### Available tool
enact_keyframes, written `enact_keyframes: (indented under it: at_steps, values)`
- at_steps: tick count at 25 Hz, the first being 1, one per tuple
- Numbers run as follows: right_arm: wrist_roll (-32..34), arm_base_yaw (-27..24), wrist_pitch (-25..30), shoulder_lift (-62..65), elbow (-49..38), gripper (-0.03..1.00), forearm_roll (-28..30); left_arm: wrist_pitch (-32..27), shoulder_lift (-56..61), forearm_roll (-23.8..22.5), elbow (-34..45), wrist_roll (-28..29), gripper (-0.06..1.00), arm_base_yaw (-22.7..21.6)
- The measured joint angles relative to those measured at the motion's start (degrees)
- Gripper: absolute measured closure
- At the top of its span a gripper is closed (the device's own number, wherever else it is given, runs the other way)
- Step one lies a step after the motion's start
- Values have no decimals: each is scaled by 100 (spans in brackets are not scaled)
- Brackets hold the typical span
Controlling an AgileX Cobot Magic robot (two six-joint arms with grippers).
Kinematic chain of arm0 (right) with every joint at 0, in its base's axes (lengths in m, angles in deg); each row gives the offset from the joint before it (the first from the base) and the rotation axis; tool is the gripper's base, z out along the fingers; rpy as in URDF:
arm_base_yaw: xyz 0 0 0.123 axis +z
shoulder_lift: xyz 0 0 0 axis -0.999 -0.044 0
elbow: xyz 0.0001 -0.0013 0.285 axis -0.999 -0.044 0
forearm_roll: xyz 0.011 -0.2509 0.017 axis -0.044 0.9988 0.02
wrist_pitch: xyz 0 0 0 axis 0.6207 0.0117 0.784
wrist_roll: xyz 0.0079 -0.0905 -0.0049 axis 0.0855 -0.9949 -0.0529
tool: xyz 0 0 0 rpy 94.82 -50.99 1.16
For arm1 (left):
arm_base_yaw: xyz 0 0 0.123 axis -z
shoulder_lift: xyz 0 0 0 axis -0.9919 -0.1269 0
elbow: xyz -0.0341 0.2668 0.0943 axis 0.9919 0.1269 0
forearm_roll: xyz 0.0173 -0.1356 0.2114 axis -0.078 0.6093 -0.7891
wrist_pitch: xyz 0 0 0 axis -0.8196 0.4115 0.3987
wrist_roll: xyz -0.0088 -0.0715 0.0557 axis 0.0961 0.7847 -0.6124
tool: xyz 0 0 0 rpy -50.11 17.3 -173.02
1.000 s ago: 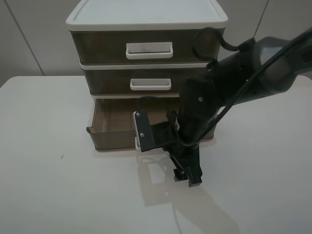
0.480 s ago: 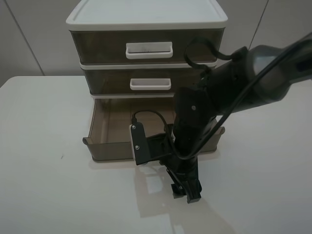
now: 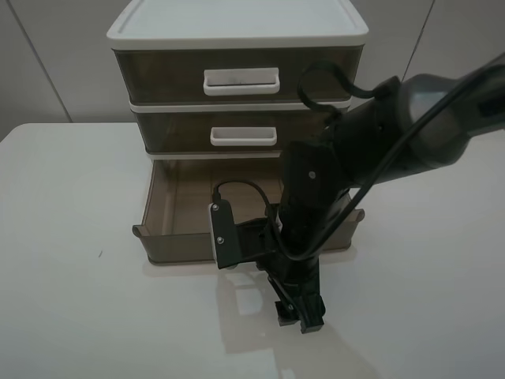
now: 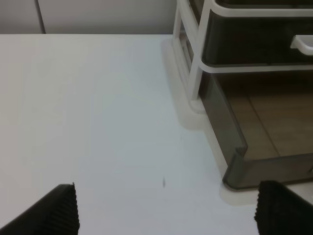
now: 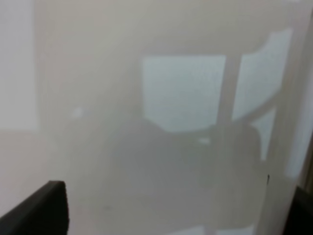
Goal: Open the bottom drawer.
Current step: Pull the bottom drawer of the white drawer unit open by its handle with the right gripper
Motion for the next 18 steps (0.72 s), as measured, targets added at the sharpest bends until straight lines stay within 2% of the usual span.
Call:
enact_keyframes:
  at_steps: [18]
  values:
    - [39,117,251,26,0,18,-40,0,0,0,0,0,20,0]
